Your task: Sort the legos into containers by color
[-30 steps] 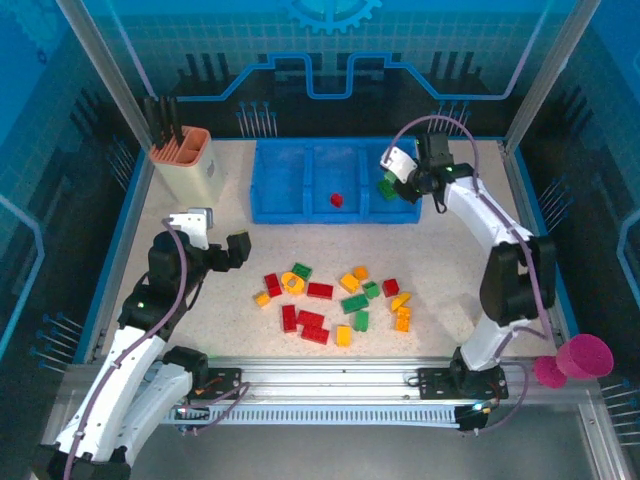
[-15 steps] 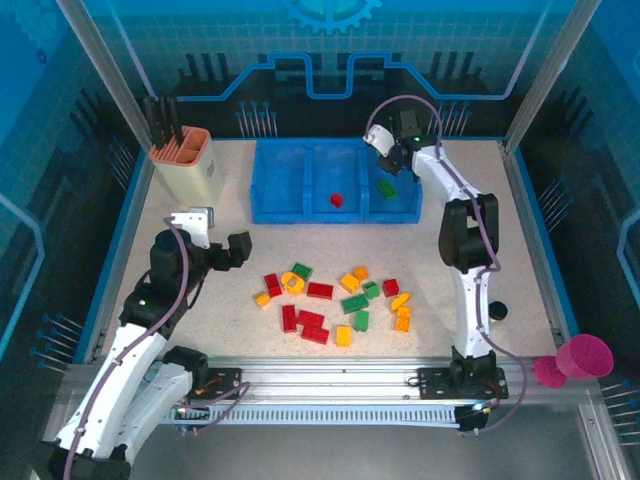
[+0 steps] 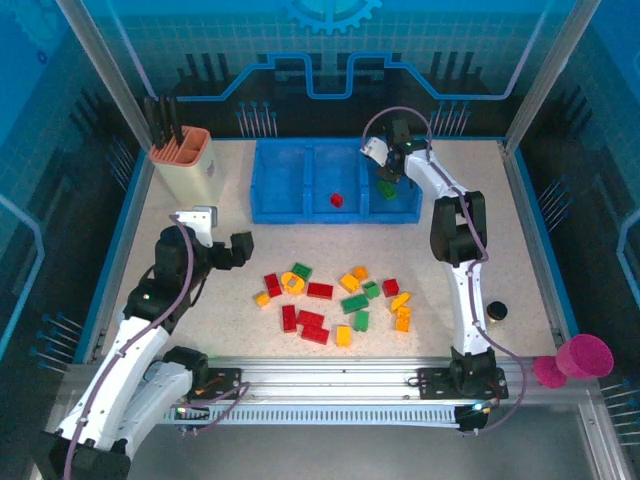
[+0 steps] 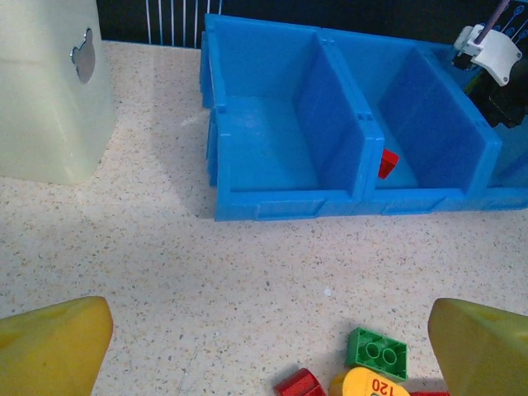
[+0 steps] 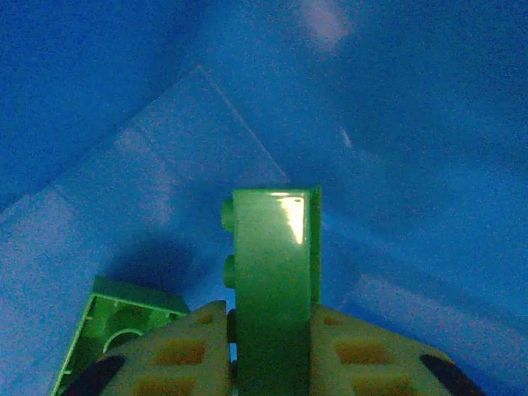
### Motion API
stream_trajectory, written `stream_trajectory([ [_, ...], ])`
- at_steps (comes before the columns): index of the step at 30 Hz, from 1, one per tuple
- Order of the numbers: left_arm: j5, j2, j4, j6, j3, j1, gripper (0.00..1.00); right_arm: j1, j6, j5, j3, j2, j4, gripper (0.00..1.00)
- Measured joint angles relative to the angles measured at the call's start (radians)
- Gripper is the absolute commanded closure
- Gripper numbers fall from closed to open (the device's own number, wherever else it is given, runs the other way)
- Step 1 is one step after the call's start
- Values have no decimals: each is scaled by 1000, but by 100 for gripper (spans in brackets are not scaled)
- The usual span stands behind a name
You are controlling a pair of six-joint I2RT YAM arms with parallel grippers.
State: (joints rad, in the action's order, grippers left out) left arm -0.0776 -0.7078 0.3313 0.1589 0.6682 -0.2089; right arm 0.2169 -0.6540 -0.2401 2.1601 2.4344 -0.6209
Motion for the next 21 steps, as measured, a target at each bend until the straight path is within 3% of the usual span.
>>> stream_trajectory([
  [6,0,1,0,0,0,0,1,0,13,-18,-12,-14,0,49],
  [10,1,16,0,0,0,0,0,0,29,-14,-95,-100,-10,48],
  [17,8,68,0,1,0,-2,1,22,105,-14,-288,-359,0,41],
  [21,12,83,1,1,0,-10,0,82,186,-26,-430,-552,2,29],
])
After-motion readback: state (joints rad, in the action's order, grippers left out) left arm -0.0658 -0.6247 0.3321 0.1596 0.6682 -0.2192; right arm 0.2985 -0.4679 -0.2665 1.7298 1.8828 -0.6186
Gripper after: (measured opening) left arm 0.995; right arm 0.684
